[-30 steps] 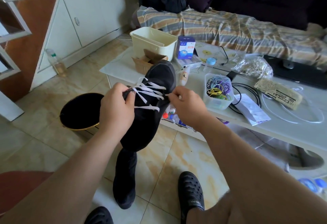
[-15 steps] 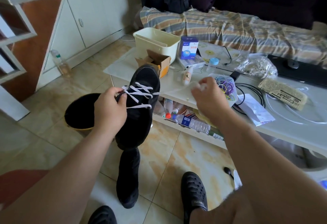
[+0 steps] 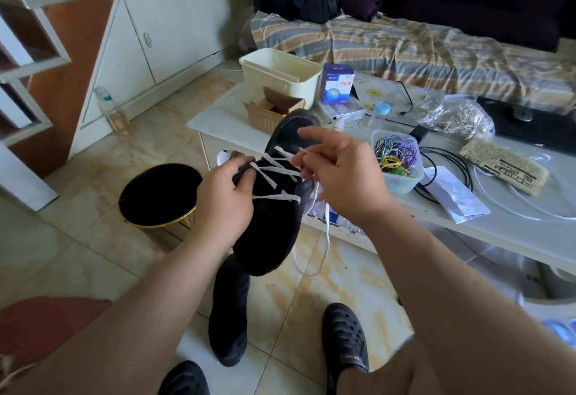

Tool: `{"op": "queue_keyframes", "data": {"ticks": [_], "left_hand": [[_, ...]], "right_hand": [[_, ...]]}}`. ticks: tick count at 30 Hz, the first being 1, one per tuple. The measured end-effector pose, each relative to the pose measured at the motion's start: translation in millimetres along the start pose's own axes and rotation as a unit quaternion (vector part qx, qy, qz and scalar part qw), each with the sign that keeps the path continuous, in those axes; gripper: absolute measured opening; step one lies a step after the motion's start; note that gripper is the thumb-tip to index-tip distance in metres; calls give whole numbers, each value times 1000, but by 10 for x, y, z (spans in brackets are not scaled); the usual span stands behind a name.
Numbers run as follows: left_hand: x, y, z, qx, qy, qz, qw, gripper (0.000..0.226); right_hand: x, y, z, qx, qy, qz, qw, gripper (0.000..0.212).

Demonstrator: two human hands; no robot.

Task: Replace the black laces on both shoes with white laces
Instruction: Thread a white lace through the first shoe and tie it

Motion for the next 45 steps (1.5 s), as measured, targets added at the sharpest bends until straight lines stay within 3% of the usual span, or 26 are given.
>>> {"op": "queue_keyframes", "data": {"ticks": [4,11,18,23,27,33,41,45], "left_hand": [[-25,162,5,-134,-8,-24,991,25],[-42,330,58,-299,-50,-122,945,16],[-96,466,32,-257,-83,-96,958,20],[-126,496,0,-275,-88,-49,956,24],[-139,494,-7,-273,-89,-32,957,21],[-151,510,-12,-258,-93,-17,962,21],[-186,535,-28,-179,-78,22,980,17],[-230,523,-20,-135,-57,16,989,8]], "right_hand": [[-10,-35,17,-23,17,6,1000,16],[-73,-144,-36,-111,32,-55,992,20],[-53,-206,-77,-129,83,-72,986,3],[-33,-218,-110,-95,100,-33,990,7],[-40,-219,-66,-168,80,-62,981,5],[-46,-204,-7,-171,100,-79,977,3],[-66,-146,49,-162,153,-87,971,5],[-77,-153,106,-164,130,-86,974,4]]}}
Point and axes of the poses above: each hand's wrist, its own x-axis towards the middle knuckle, its own z-axis out of the palm, y = z × x, the point moved 2 cm from there along x, towards the middle knuckle, and after that the axes turned 4 degrees about x, right-handed, at the moved point
